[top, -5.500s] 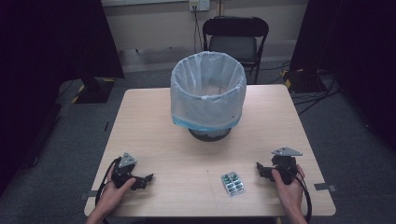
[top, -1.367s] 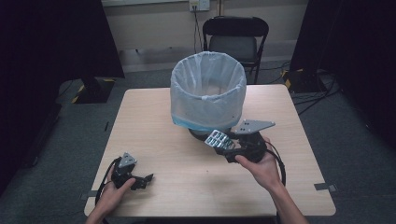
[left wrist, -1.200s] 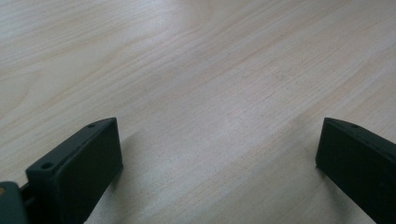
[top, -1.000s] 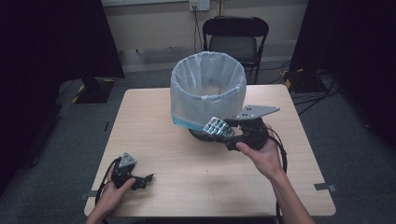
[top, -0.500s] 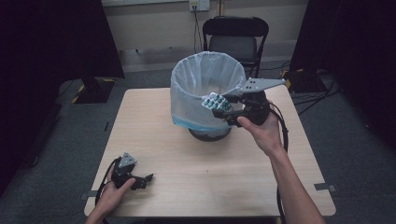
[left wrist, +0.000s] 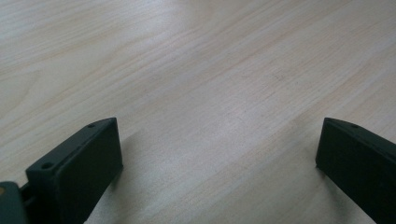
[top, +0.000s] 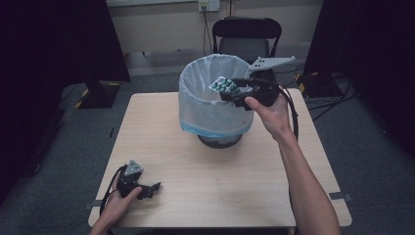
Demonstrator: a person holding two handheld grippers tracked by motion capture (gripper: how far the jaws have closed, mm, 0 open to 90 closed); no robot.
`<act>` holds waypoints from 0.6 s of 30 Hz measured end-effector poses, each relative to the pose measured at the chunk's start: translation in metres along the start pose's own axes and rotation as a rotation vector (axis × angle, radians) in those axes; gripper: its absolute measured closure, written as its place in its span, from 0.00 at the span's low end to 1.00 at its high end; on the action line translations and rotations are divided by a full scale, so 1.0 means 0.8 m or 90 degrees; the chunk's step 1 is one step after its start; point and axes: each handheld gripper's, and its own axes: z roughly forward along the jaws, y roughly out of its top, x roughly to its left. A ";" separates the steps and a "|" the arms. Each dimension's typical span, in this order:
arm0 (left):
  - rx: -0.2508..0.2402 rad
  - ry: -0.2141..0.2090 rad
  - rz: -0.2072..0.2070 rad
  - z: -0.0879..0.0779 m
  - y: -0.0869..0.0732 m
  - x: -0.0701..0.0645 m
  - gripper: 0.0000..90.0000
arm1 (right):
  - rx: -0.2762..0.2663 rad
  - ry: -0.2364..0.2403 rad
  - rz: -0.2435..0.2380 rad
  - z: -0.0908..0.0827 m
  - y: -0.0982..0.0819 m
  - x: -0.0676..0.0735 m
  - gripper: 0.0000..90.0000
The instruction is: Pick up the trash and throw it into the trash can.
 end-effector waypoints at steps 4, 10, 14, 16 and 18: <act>0.000 0.000 0.001 0.000 0.000 0.000 0.00 | 0.003 -0.002 0.004 0.006 0.010 -0.006 0.37; 0.000 0.000 -0.001 0.000 0.000 0.000 0.00 | 0.011 -0.012 0.018 0.020 0.023 -0.025 0.37; 0.000 0.000 -0.001 0.000 0.000 0.000 0.00 | 0.017 -0.016 0.024 0.027 0.026 -0.032 0.37; 0.000 0.000 -0.001 0.000 0.000 0.000 0.00 | 0.022 -0.023 0.030 0.032 0.029 -0.035 0.37; 0.000 0.000 0.000 0.000 0.000 0.000 0.00 | 0.034 -0.037 0.032 0.038 0.031 -0.038 0.37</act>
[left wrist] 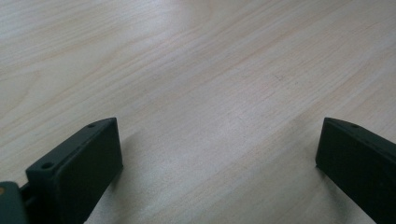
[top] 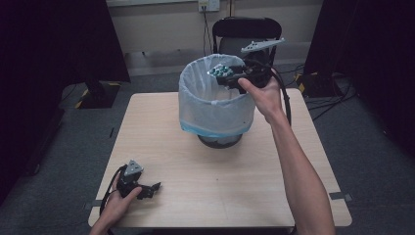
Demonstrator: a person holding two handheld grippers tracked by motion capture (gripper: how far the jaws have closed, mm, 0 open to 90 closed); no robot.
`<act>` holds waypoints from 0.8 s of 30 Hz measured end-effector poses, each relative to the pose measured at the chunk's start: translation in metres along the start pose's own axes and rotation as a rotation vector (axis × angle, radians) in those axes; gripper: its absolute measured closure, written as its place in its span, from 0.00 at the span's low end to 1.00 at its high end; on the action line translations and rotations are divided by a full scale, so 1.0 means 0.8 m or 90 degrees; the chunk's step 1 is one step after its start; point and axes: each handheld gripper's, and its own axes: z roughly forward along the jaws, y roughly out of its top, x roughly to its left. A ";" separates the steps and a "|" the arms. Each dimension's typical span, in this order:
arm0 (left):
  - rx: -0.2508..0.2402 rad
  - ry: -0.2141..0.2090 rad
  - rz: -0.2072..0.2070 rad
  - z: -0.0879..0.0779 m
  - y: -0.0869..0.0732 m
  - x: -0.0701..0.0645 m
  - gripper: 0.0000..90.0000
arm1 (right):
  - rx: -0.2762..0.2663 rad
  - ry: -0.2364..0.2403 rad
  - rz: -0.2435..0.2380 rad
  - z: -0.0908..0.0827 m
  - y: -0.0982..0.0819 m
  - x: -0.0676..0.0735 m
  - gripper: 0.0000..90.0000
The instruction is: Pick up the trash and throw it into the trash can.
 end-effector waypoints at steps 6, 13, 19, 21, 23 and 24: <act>0.000 0.000 0.000 0.000 0.000 0.000 0.00 | 0.020 -0.015 0.012 0.017 0.006 -0.004 0.37; 0.000 0.000 -0.001 0.000 0.000 0.000 0.00 | 0.040 -0.036 0.026 0.029 0.005 -0.009 0.27; 0.001 0.001 0.000 0.000 0.000 0.000 0.00 | 0.027 -0.058 0.038 0.027 0.005 -0.012 0.20; 0.000 0.000 0.000 0.000 0.000 0.000 0.00 | 0.025 -0.057 0.042 0.025 0.005 -0.013 0.21; 0.000 0.000 0.001 0.000 0.000 0.000 0.00 | 0.021 -0.061 0.039 0.022 0.005 -0.012 0.21; 0.000 0.000 0.000 0.000 0.000 0.000 0.00 | 0.016 -0.059 0.041 0.021 0.004 -0.012 0.22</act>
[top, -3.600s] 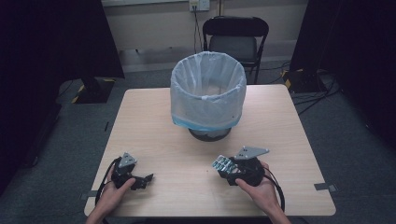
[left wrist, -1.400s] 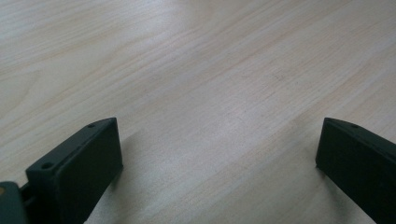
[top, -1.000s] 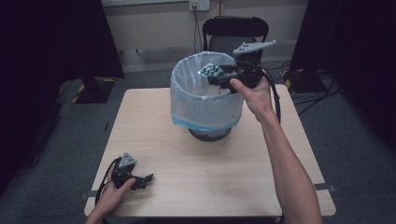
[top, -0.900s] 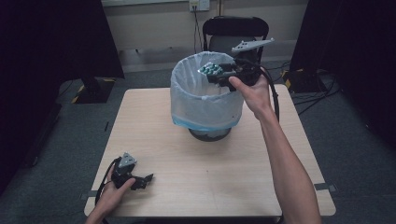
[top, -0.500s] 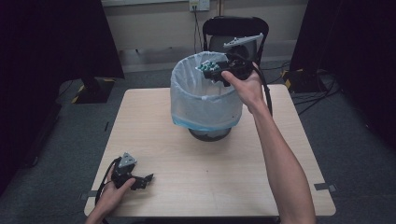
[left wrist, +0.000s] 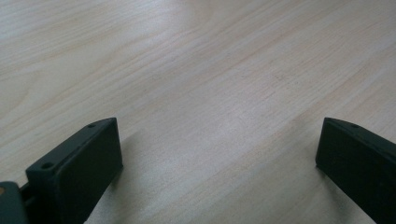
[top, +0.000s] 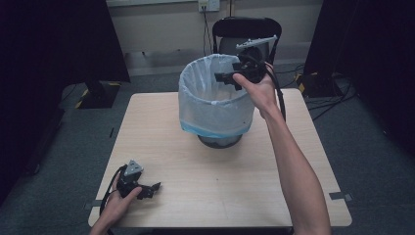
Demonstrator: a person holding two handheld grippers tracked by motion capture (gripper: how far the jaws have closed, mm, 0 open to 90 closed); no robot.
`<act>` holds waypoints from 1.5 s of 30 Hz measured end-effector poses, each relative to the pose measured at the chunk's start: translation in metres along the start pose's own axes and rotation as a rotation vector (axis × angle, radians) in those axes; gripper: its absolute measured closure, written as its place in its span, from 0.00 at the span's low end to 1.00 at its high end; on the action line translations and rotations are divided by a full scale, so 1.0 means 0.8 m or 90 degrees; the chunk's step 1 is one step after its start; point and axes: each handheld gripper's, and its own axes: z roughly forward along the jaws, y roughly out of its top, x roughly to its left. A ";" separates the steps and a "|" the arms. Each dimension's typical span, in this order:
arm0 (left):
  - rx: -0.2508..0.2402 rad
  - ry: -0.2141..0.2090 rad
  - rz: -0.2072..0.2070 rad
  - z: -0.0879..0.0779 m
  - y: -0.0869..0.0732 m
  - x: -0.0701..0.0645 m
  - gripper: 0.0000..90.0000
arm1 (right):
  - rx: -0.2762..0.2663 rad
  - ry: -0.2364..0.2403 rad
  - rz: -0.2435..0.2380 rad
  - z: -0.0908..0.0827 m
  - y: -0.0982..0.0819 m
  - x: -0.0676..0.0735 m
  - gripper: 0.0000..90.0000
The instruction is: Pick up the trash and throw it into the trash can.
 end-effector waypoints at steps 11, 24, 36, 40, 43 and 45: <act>0.000 0.000 0.000 0.000 0.000 0.000 0.00 | -0.027 0.004 0.004 -0.024 -0.004 0.014 0.22; 0.000 0.000 0.000 0.000 0.000 0.000 0.00 | -0.043 0.003 -0.006 -0.065 -0.040 0.024 0.23; 0.000 0.000 0.000 0.000 0.000 0.000 0.00 | -0.042 0.023 -0.023 -0.086 -0.086 0.051 0.20; 0.000 0.000 0.000 0.000 0.000 0.000 0.00 | -0.044 0.022 -0.026 -0.095 -0.102 0.059 0.20; 0.000 0.000 0.000 0.000 0.000 0.000 0.00 | -0.041 0.020 -0.030 -0.101 -0.116 0.065 0.20; 0.000 0.000 0.000 0.000 0.000 0.000 0.00 | -0.041 0.016 -0.030 -0.104 -0.126 0.067 0.20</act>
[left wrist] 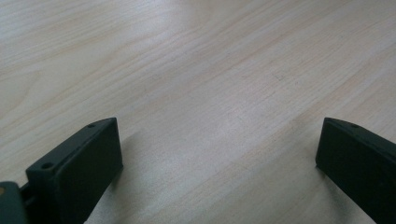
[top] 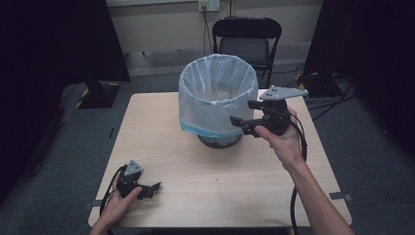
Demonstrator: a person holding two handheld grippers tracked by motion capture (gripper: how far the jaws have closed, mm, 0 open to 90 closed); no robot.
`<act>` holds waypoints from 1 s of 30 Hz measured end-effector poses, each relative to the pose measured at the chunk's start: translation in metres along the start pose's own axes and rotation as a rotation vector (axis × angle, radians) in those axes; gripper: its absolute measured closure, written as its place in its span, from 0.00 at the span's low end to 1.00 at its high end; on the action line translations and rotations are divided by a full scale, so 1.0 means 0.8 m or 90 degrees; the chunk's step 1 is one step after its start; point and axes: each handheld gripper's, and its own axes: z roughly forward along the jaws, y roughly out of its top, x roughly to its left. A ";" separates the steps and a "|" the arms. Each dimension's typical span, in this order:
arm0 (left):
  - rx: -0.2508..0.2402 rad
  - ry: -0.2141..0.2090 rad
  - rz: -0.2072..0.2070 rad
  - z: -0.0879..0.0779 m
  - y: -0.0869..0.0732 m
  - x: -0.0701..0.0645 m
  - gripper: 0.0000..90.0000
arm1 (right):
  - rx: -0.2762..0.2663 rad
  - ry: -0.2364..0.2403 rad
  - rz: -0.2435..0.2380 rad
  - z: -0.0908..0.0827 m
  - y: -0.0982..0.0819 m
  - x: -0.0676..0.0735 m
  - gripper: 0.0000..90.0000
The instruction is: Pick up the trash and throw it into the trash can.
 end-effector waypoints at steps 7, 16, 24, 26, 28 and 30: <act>0.000 0.000 0.001 0.000 0.000 0.000 0.00 | 0.009 -0.018 0.013 -0.013 -0.039 0.002 0.20; 0.000 0.000 0.001 0.000 0.000 0.000 0.00 | 0.031 -0.013 0.029 -0.019 -0.094 0.003 0.18; 0.000 -0.001 0.001 0.000 0.000 0.000 0.00 | 0.073 -0.057 0.018 -0.038 -0.136 0.006 0.18; 0.000 0.000 0.001 0.000 0.000 0.000 0.00 | 0.075 -0.068 0.024 -0.043 -0.148 0.004 0.18; 0.000 0.000 0.001 0.000 0.000 0.000 0.00 | 0.076 -0.074 0.036 -0.046 -0.159 0.001 0.18; 0.000 0.000 0.001 0.000 0.000 0.000 0.00 | 0.081 -0.087 0.046 -0.044 -0.172 -0.001 0.18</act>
